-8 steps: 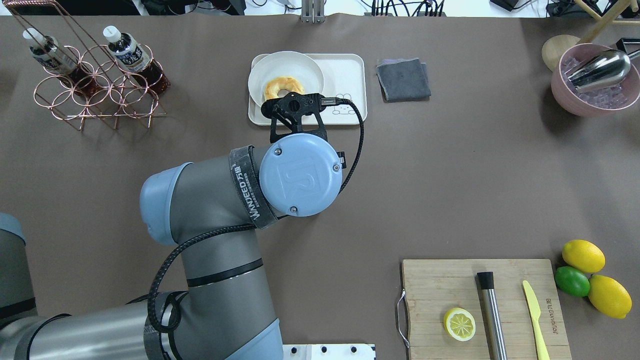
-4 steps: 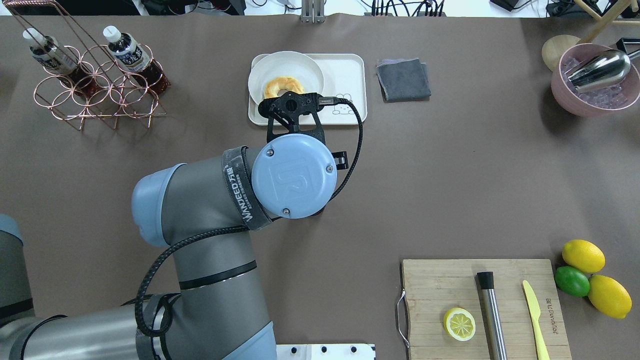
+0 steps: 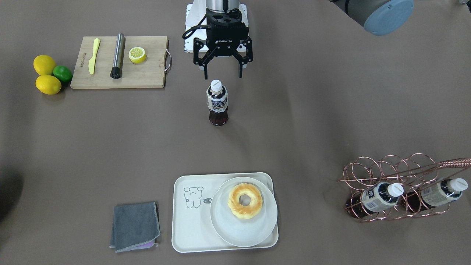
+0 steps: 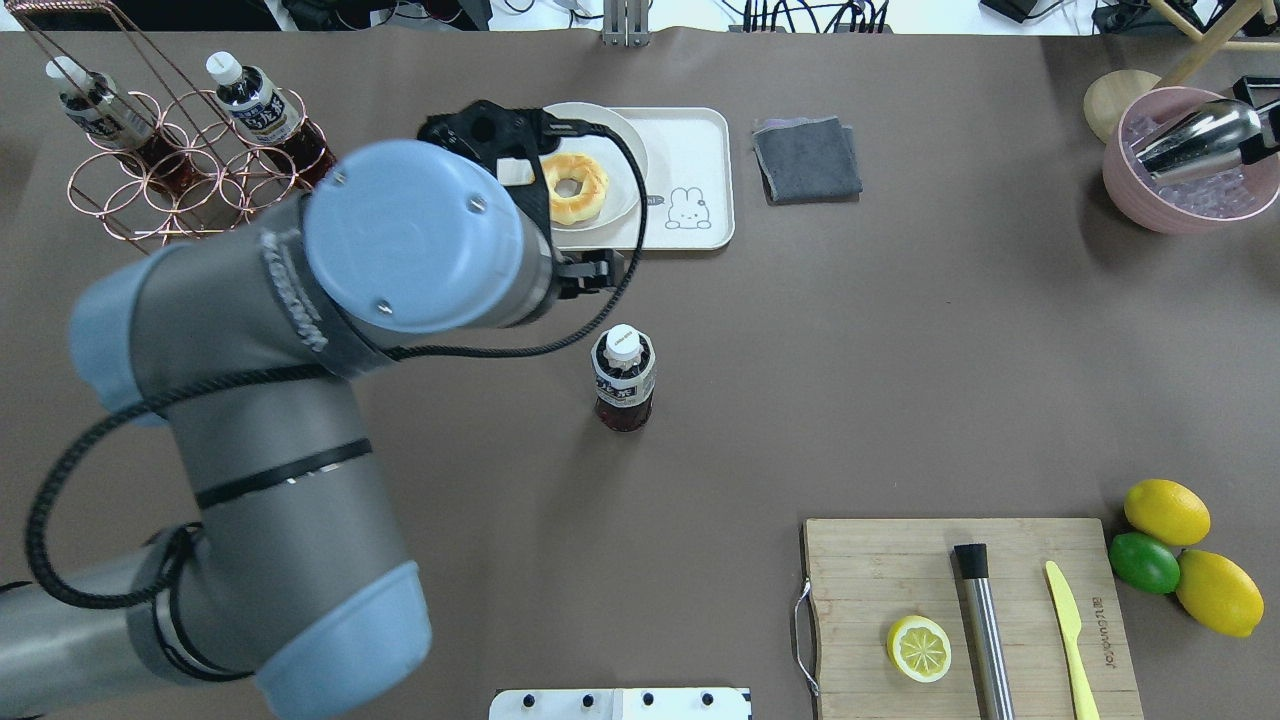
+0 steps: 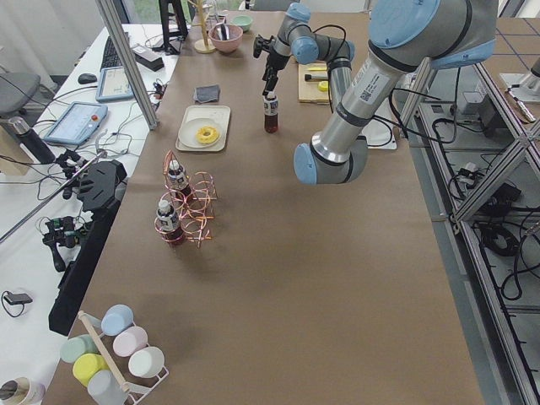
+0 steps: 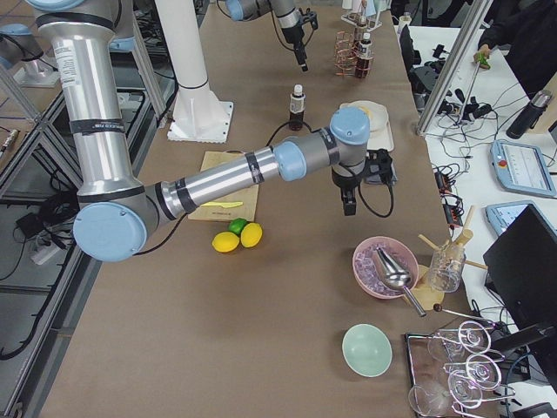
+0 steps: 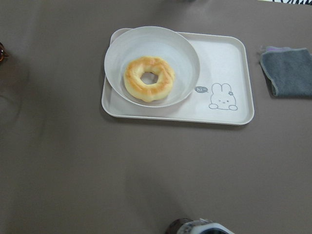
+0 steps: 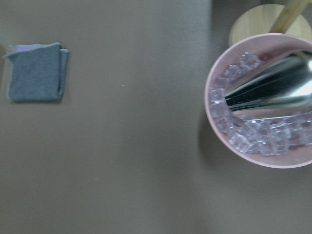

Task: Place tea on tray
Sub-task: 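Set the bottle down, withdraw the left gripper while the right arm approaches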

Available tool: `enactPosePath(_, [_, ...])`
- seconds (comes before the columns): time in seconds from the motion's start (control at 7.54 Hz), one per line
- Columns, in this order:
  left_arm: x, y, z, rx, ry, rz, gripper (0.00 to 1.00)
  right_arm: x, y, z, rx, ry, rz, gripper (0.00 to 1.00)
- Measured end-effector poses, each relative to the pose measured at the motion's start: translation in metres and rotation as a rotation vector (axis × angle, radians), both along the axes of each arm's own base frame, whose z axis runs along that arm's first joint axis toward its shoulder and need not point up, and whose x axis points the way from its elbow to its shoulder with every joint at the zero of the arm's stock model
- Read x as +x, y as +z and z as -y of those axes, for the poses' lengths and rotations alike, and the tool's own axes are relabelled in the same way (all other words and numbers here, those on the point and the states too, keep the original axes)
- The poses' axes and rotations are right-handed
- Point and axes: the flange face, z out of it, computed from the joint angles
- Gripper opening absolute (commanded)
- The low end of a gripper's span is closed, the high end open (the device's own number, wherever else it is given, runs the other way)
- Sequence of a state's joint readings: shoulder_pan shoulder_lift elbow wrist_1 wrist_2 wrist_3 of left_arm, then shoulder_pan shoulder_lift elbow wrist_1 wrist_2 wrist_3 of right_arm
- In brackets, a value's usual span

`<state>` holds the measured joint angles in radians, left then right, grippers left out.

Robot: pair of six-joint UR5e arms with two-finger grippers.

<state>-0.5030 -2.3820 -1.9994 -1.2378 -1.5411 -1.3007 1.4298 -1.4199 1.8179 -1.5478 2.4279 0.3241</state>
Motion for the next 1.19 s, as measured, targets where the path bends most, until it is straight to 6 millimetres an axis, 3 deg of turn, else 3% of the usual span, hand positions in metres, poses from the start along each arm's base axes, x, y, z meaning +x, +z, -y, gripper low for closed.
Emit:
enactPosePath(0.13, [-0.037,0.019,0.019,0.003,0.018,0.011,0.98,-0.031,-0.036,-0.001,-0.021,0.011,0.024,1.00])
enactPosePath(0.27, [-0.061,0.050,0.028,0.008,0.015,0.034,0.98,-0.054,-0.063,-0.002,-0.034,0.021,0.041,1.00])
enactPosePath(0.53, [-0.093,0.117,0.046,0.066,-0.062,0.050,0.98,-0.087,-0.098,-0.007,-0.040,0.029,0.055,0.99])
enactPosePath(0.66, [-0.108,0.145,0.065,0.081,-0.109,0.046,0.98,-0.108,-0.114,-0.006,-0.041,0.032,0.054,1.00])
enactPosePath(0.93, [-0.142,0.192,0.094,0.060,-0.156,0.074,0.98,-0.174,-0.163,-0.005,-0.052,0.055,0.032,1.00])
enactPosePath(1.19, [-0.204,0.258,0.105,-0.006,-0.070,0.138,0.98,-0.233,-0.225,-0.011,-0.080,0.068,0.020,1.00])
